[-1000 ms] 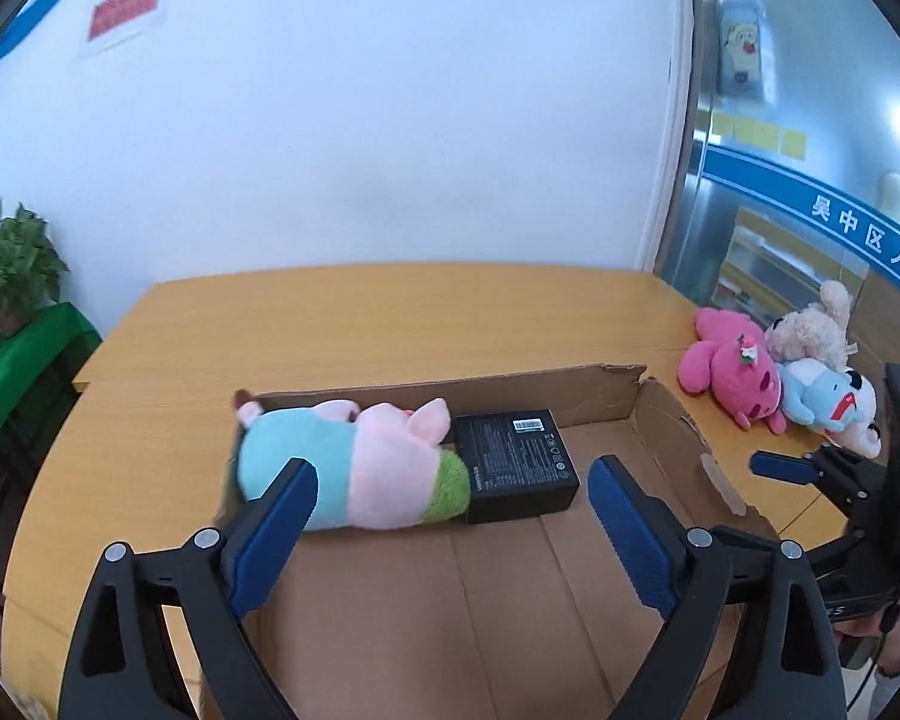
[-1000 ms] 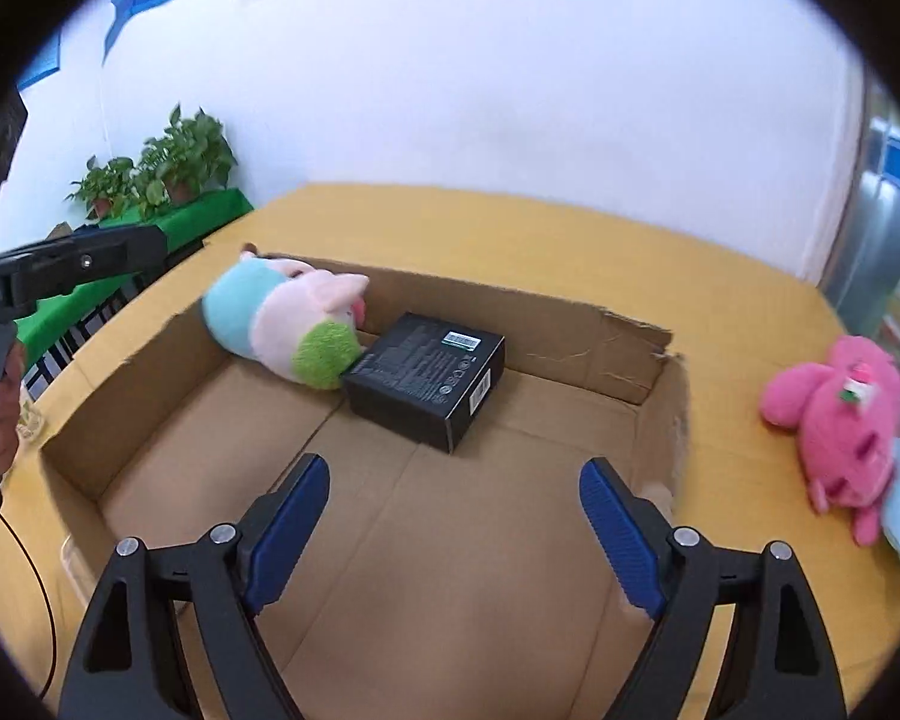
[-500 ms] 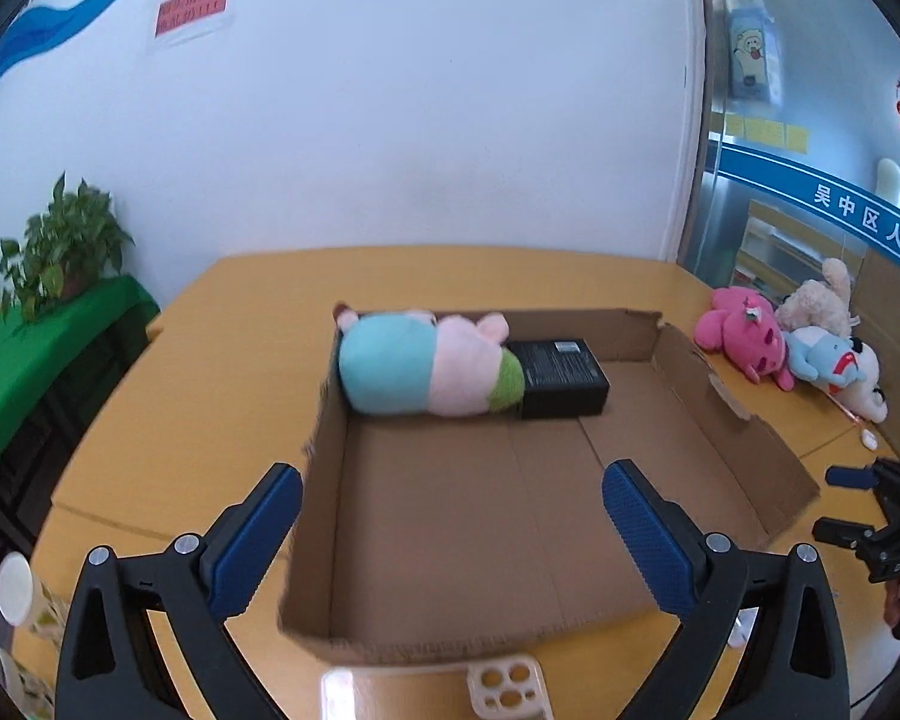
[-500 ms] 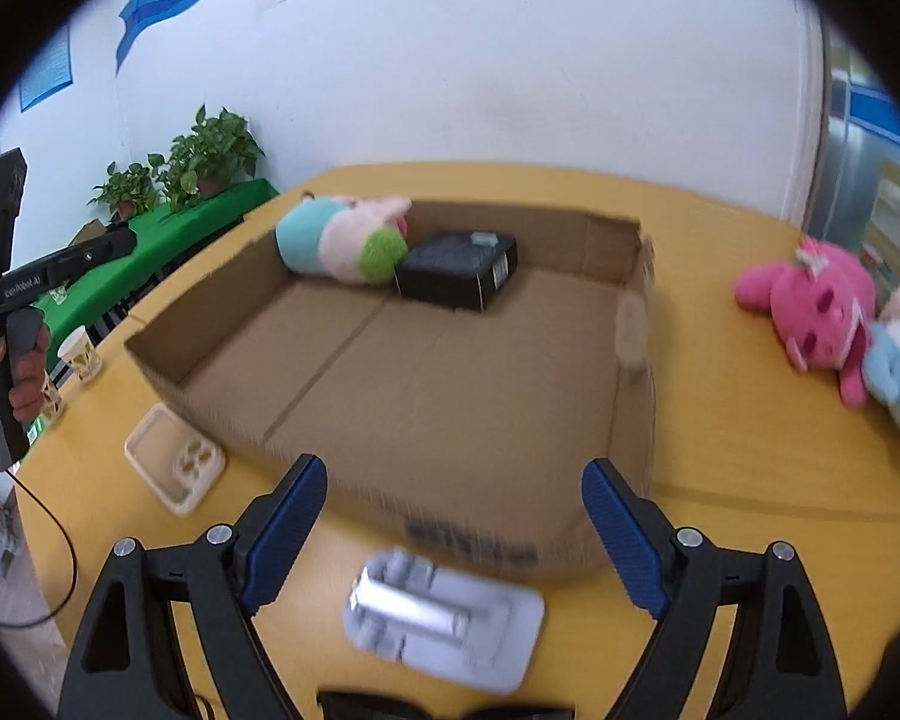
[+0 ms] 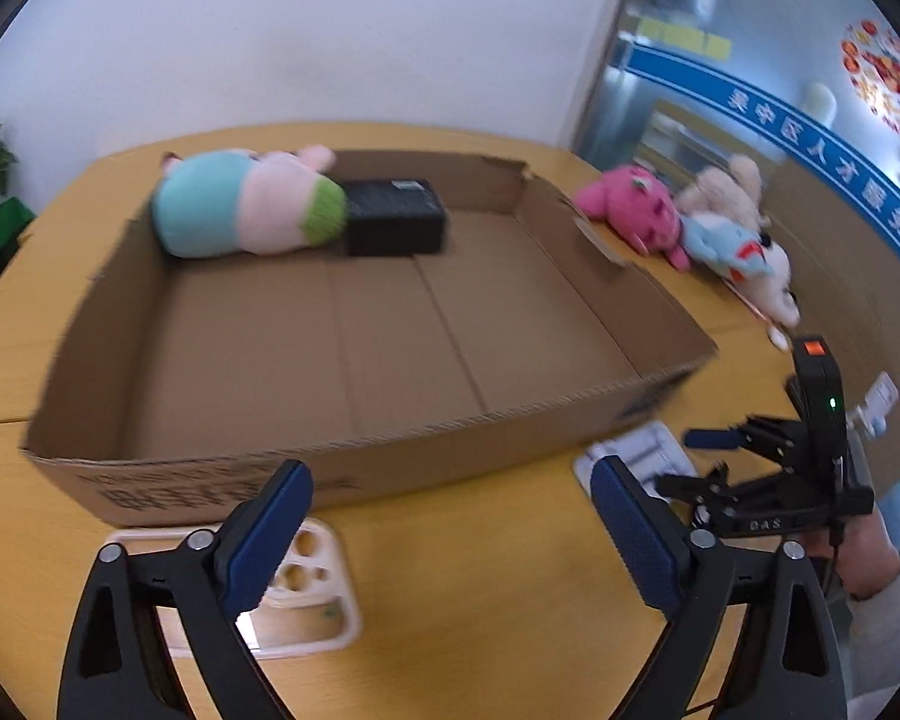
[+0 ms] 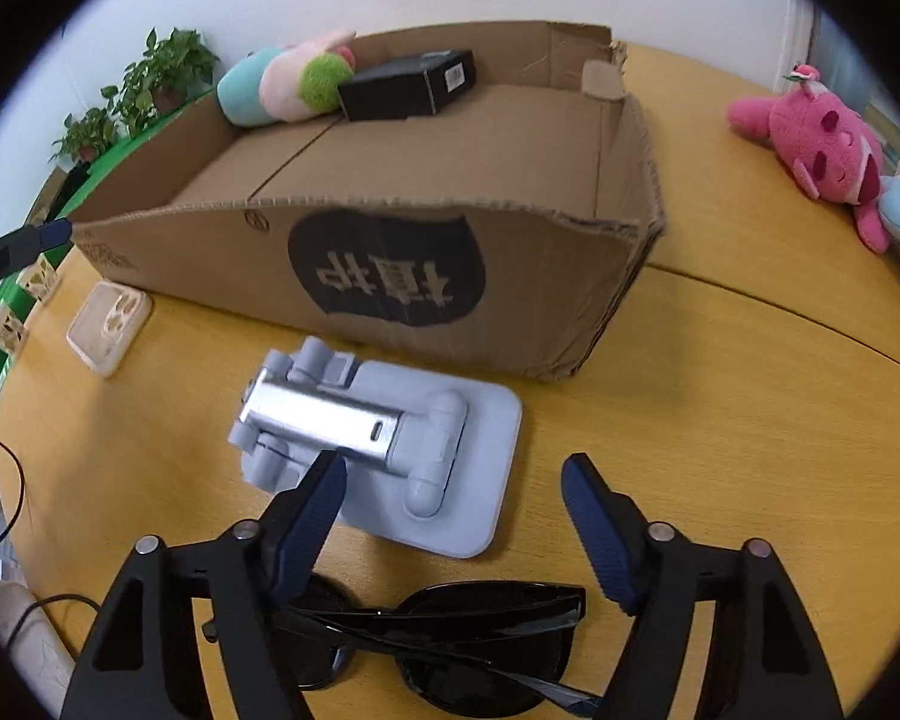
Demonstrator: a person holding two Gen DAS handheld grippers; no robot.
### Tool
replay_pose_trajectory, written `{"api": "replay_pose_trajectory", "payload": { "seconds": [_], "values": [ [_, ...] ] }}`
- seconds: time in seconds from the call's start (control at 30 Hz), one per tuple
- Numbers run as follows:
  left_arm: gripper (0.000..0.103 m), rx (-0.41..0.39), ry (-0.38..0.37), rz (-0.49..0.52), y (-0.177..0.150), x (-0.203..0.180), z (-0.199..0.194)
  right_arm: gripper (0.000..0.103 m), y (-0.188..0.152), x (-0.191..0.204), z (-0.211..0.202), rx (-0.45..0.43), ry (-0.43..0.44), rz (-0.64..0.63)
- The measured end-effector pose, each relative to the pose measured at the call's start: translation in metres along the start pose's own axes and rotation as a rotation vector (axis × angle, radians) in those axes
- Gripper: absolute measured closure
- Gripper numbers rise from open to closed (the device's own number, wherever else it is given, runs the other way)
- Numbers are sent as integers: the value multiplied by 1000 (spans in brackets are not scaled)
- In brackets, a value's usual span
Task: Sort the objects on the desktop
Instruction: 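Open the left gripper, release the black box beside the pig, withdraw, then close the left gripper on the grey folding phone stand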
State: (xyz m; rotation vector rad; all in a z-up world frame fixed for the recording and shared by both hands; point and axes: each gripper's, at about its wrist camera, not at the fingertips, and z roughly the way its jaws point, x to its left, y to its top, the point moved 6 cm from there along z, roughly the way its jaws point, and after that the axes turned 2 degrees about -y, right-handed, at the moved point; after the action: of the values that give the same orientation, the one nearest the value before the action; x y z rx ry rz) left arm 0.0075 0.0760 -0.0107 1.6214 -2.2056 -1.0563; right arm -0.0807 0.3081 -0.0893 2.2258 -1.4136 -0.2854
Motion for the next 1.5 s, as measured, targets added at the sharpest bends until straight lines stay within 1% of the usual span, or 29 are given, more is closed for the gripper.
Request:
{"api": "replay_pose_trajectory", "payload": {
  "seconds": [0.03, 0.07, 0.1, 0.17, 0.2, 0.27, 0.3, 0.33, 0.37, 0.47, 0.6, 0.63, 0.7, 0.77, 0.9, 0.93, 0.97, 1.0, 1.07, 1.27, 1.37, 1.43, 1.5],
  "values": [
    [12, 12, -9, 9, -3, -7, 6, 36, 0, 0, -1, -5, 15, 3],
    [13, 21, -17, 12, -4, -12, 11, 39, -1, 2, -2, -2, 37, 4],
    [14, 38, -31, 13, -7, -18, 18, 47, -2, 3, -3, -1, 60, 6],
    [19, 66, -57, 3, -11, -25, 28, 49, -4, 5, -5, -1, 65, 16],
    [19, 83, -71, -2, -14, -28, 33, 50, -5, 7, -6, -2, 70, 22],
    [23, 113, -79, 1, -20, -32, 42, 57, -7, 14, -6, -10, 93, 46],
    [25, 133, -73, 7, -24, -33, 47, 63, -9, 19, -6, -16, 115, 74],
    [30, 152, -64, 9, -27, -33, 51, 65, -11, 23, -7, -23, 134, 94],
    [35, 172, -59, 8, -31, -33, 55, 65, -13, 27, -6, -29, 145, 109],
    [40, 215, -66, -10, -40, -32, 66, 65, -15, 38, -7, -46, 139, 132],
    [46, 249, -103, -13, -48, -38, 78, 66, -14, 48, -7, -49, 162, 130],
    [47, 242, -107, -2, -48, -41, 78, 66, -13, 50, -6, -47, 168, 126],
    [54, 242, -115, 6, -49, -43, 80, 66, -12, 54, -5, -45, 183, 122],
    [61, 233, -88, 5, -50, -41, 80, 66, -11, 58, -4, -47, 186, 115],
    [64, 221, -95, -12, -51, -38, 77, 66, -12, 59, -4, -56, 199, 126],
    [68, 216, -86, -6, -51, -38, 75, 67, -12, 60, -4, -59, 197, 122],
    [76, 208, -69, 4, -51, -37, 72, 67, -13, 61, -4, -61, 196, 120],
    [78, 200, -50, 18, -51, -37, 68, 67, -13, 62, -5, -63, 193, 120],
    [78, 180, -49, 5, -47, -35, 60, 67, -11, 62, -10, -78, 213, 128],
    [79, 95, -27, -9, -28, -31, 28, 67, 5, 74, -30, -140, 217, 104],
    [79, 30, -21, -12, -11, -29, 5, 67, 22, 80, -50, -197, 211, 77],
    [79, -12, -17, -11, 4, -26, -10, 67, 39, 86, -67, -248, 202, 47],
    [79, -64, 1, 11, 23, -24, -23, 67, 56, 89, -78, -290, 197, 22]
  ]
}}
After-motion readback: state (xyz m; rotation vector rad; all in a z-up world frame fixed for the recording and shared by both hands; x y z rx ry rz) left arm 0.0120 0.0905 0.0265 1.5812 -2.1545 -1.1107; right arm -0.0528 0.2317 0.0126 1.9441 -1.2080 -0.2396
